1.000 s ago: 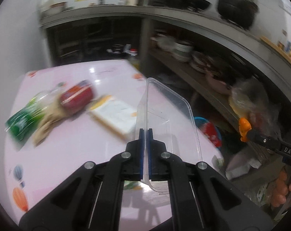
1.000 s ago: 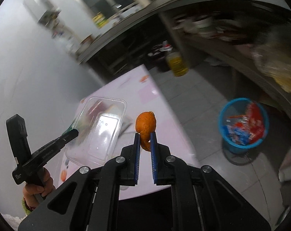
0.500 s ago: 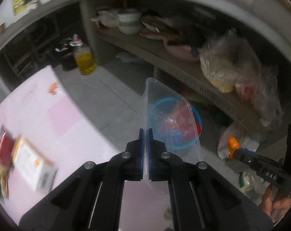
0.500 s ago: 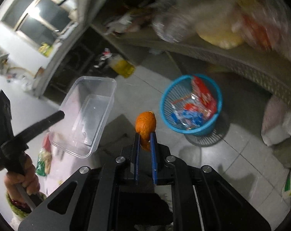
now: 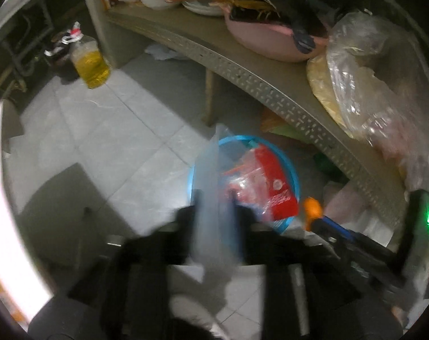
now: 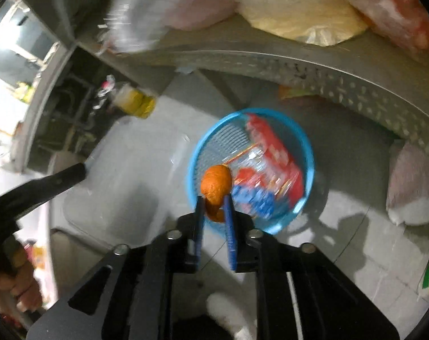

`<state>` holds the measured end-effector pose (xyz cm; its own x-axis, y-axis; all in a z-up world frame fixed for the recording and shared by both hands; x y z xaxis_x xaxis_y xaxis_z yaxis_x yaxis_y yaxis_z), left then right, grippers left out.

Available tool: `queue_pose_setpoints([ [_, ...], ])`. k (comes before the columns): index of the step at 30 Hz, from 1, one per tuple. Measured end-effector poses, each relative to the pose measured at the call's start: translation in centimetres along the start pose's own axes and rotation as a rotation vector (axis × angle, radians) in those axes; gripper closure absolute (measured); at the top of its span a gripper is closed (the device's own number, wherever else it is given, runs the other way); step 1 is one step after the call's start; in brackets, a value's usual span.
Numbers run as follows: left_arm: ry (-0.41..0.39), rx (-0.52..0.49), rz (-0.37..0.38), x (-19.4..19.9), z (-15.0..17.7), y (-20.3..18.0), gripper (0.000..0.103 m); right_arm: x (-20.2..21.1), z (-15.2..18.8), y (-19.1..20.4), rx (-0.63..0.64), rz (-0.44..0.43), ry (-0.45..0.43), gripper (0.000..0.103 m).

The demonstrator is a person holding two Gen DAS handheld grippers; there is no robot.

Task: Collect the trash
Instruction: 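Open both tools to drop the tray and orange piece into the wastebasket, then return both tools over the table toward the medicine box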

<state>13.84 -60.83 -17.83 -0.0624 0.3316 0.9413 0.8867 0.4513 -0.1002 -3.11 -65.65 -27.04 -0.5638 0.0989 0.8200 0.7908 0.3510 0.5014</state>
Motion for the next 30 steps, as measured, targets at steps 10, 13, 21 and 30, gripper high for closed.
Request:
queue_pose_setpoints([
  [10,-0.018,0.018,0.032,0.8,1.2,0.9,0.044,-4.8,1.5,-4.6,-0.026,0.071,0.059,0.064],
  [13,-0.054,-0.002,0.022,2.6,1.8,1.0,0.039,-3.6,2.5,-4.5,-0.020,0.069,0.044,0.064],
  [21,-0.187,-0.010,0.049,10.5,5.0,2.0,0.028,3.0,5.2,-1.0,0.071,0.074,-0.059,0.047],
  [30,-0.329,0.024,0.072,19.7,13.0,5.6,0.015,12.4,9.2,6.6,0.277,0.133,-0.208,0.020],
])
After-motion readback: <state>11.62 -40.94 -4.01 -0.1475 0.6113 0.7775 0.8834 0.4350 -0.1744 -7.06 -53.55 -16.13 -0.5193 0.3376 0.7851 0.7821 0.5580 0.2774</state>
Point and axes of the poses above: each gripper's, at about its wrist camera, not at the fingertips, and x roughly against the way its jaws point, y to its left, z to its underside, the point moved 6 cm from there along -x, roughly the way its jaws point, and after that the axes turned 4 degrees about y, right-handed, at the moved point
